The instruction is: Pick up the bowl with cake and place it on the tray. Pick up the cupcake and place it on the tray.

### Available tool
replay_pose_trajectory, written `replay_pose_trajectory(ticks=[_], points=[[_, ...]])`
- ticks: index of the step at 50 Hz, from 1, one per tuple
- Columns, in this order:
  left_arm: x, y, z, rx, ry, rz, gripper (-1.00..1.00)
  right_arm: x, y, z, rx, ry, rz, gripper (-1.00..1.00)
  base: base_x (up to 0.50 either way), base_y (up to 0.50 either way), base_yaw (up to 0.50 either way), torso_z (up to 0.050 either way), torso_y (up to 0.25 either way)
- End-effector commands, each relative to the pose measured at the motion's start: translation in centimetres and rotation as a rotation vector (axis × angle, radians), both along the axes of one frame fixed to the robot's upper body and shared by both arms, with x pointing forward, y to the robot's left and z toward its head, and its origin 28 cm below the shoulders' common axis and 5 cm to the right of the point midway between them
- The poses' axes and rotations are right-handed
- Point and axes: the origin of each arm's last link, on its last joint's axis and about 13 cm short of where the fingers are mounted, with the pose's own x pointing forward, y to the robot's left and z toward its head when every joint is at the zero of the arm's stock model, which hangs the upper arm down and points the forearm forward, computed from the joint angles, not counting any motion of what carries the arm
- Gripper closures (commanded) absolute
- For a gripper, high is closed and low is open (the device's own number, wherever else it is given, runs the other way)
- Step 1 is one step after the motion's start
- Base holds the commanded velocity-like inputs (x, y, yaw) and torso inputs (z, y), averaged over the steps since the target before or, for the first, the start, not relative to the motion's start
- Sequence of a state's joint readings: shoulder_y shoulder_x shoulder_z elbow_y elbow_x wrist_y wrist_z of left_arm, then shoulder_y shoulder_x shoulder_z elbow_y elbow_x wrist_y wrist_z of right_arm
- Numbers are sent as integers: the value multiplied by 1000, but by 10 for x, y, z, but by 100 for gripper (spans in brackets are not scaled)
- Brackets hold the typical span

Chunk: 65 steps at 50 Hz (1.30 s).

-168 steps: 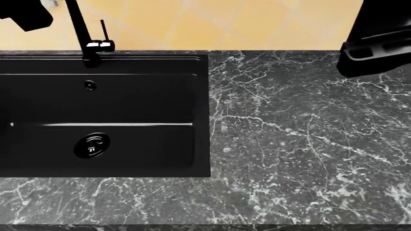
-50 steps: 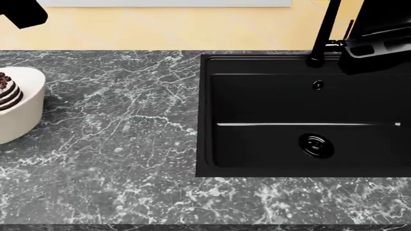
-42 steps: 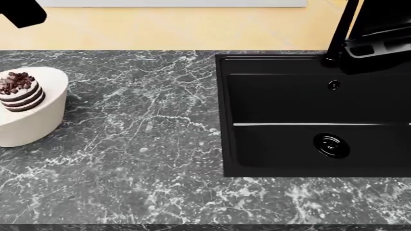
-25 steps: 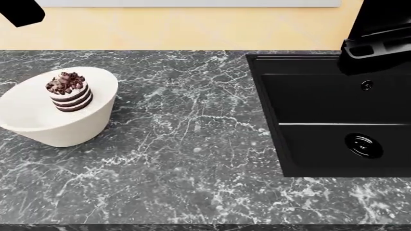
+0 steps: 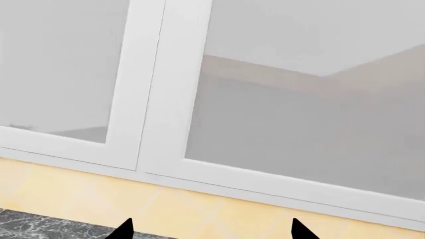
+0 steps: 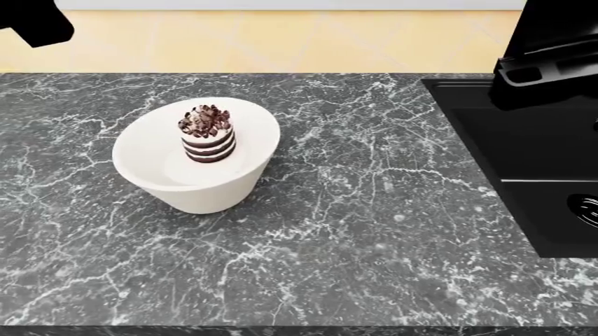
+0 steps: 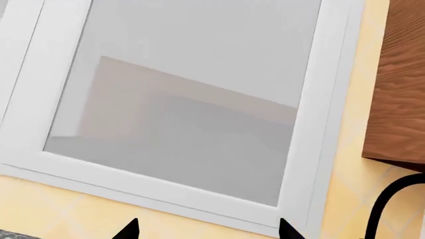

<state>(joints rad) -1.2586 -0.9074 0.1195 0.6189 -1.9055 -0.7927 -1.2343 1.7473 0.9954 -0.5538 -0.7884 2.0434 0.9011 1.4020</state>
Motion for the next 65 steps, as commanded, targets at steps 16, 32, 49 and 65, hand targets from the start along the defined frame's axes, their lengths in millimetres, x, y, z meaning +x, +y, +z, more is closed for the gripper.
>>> replay_pose_trajectory(ticks=[16, 32, 49, 65], points=[[17, -1, -15, 49, 189, 16, -100, 2, 0, -3, 13, 13, 12, -100, 0, 0, 0, 0, 0], [32, 0, -21, 11, 516, 166, -100, 5, -1, -5, 13, 25, 10, -100, 0, 0, 0, 0, 0], [37, 3, -17, 36, 726, 208, -100, 6, 0, -6, 9, 28, 13, -100, 0, 0, 0, 0, 0], [34, -1, -18, -33, 852, 54, -100, 7, 1, -8, 1, 31, 22, -100, 0, 0, 0, 0, 0]])
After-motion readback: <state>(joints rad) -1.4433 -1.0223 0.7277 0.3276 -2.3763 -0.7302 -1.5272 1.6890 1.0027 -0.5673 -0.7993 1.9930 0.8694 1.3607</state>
